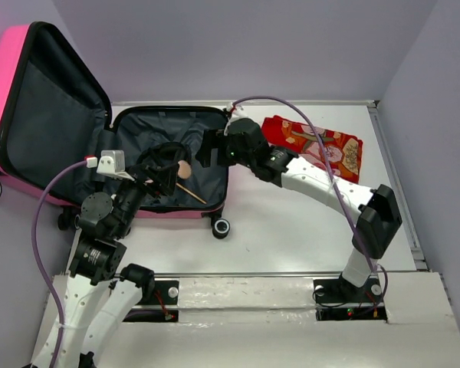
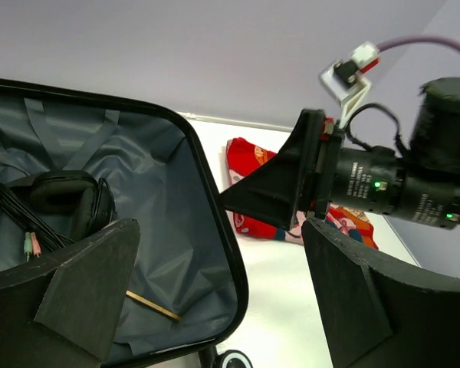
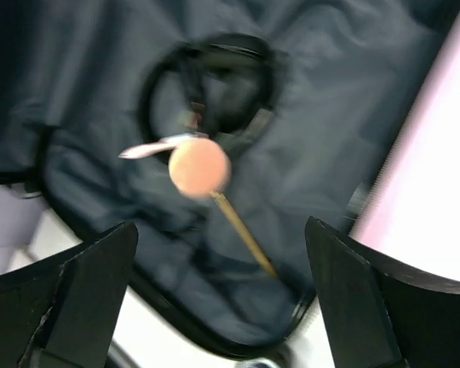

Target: Pack the luggage

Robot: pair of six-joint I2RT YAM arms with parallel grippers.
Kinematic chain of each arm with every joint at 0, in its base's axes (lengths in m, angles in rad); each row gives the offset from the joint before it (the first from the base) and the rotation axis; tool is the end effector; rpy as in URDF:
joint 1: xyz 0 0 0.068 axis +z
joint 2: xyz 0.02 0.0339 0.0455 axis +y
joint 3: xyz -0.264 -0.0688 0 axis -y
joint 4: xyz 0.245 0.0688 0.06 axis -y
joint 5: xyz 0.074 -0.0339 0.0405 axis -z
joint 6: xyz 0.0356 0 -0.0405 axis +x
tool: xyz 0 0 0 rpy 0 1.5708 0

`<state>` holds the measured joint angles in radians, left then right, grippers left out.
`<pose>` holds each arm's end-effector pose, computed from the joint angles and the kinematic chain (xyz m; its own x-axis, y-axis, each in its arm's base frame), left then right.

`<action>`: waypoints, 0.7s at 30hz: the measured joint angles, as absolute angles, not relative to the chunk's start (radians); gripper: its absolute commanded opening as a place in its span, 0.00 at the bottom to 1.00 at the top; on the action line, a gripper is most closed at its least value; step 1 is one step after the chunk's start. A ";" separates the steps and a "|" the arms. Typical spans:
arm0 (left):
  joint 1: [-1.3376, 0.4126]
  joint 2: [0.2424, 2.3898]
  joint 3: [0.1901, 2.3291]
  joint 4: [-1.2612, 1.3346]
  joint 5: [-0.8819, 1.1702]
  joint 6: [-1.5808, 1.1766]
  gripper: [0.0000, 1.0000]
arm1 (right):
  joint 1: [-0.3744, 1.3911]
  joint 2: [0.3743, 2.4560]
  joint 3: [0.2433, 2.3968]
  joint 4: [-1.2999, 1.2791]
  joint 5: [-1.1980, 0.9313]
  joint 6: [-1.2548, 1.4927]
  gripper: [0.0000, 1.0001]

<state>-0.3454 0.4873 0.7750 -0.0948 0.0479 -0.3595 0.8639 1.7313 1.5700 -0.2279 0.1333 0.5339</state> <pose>0.1050 -0.0396 0.3852 0.0343 -0.3858 -0.9219 0.4214 0.8421 -0.3367 0.2730 0.3123 0.3525 -0.5550 0.1268 -0.8221 -0.4546 0.7814 0.4274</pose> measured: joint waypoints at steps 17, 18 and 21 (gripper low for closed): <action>-0.389 0.473 0.775 -0.095 0.044 -0.353 0.99 | -0.228 1.480 0.938 -0.213 0.268 0.617 1.00; -0.392 0.473 0.775 -0.095 0.045 -0.353 0.99 | -0.242 1.512 0.944 -0.207 0.264 0.614 1.00; -0.399 0.473 0.775 -0.094 0.047 -0.353 0.99 | -0.283 1.673 0.976 -0.193 0.200 0.596 1.00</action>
<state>-0.3992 0.4732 0.7750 -0.0944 0.0471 -0.3531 -0.2829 1.6733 0.9764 -0.1928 0.2001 0.5964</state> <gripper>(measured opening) 0.990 0.995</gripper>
